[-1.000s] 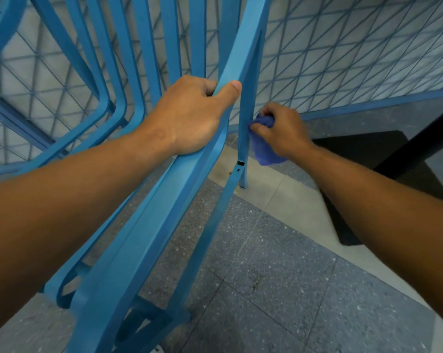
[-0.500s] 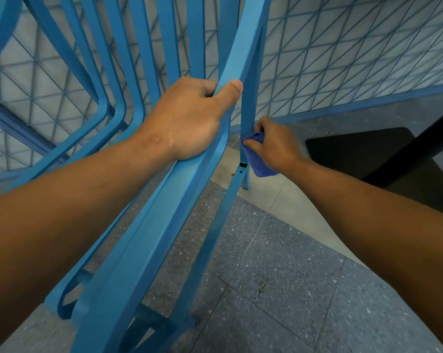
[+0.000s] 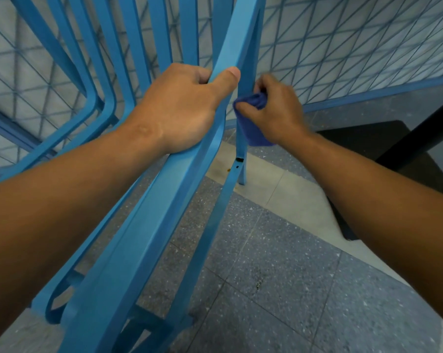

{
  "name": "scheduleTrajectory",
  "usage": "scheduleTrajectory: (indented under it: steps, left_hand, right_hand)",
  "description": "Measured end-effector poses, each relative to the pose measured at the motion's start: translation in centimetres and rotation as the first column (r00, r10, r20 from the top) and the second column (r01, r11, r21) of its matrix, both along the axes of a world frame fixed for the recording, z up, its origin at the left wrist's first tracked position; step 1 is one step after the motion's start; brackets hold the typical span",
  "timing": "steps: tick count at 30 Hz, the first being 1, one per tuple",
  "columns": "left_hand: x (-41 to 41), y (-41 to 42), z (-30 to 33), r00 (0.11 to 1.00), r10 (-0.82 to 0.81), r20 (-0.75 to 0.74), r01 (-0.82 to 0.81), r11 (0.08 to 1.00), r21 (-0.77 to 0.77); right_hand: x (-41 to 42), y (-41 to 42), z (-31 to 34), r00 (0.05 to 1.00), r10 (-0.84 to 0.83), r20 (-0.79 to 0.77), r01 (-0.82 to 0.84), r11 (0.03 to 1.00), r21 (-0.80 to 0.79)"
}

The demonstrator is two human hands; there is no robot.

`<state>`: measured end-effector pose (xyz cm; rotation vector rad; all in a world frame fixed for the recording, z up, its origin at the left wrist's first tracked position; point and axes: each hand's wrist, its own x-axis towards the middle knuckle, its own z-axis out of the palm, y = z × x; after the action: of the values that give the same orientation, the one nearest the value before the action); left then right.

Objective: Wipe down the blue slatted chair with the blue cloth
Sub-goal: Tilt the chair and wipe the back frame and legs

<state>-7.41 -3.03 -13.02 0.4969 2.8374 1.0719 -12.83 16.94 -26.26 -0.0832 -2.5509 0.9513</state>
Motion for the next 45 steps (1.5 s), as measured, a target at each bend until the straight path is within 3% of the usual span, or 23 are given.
scheduleTrajectory:
  steps: [5,11,19,23,25,30,33,38,45]
  left_hand:
    - [0.1,-0.1,-0.1,1.000,-0.002,0.026,0.002,1.000,0.018]
    - [0.4,-0.1,0.1,0.999,-0.004,0.032,0.003,1.000,0.022]
    - [0.8,0.2,0.8,0.999,-0.011,0.031,0.012,0.998,-0.055]
    - [2.0,-0.1,1.2,1.000,-0.022,-0.006,0.020,0.961,-0.277]
    - [3.7,-1.2,0.9,0.998,-0.052,-0.020,0.042,0.937,-0.346]
    - [7.0,-3.3,1.1,0.991,-0.093,0.094,0.117,0.950,-0.291]
    - [7.2,-3.4,1.1,0.992,-0.071,0.106,0.106,0.922,-0.372]
    - [8.1,-3.6,0.9,0.994,-0.035,0.100,0.073,0.912,-0.404]
    - [8.2,-3.6,0.9,0.993,-0.022,0.118,0.061,0.940,-0.337]
  right_hand:
    - [0.3,-0.4,-6.7,0.977,-0.012,0.213,0.010,1.000,0.012]
    - [0.3,-0.2,-10.1,0.921,-0.032,0.389,0.021,0.999,0.033]
    - [0.2,1.2,-5.2,0.979,0.025,0.201,-0.038,0.997,0.061]
    - [0.9,1.0,-6.0,0.948,-0.019,0.319,-0.019,0.993,0.115]
    - [1.6,1.1,-7.3,0.923,-0.056,0.380,0.028,0.997,0.077]
    - [3.2,1.5,-9.5,0.894,-0.041,0.446,0.126,0.979,-0.162]
    - [4.4,0.4,-9.7,0.891,-0.024,0.454,0.172,0.942,-0.287]
    - [5.6,-3.7,-11.7,0.807,0.058,0.588,0.205,0.906,-0.370]
    - [3.7,-5.0,-14.6,0.748,-0.013,0.663,0.362,0.845,-0.392]
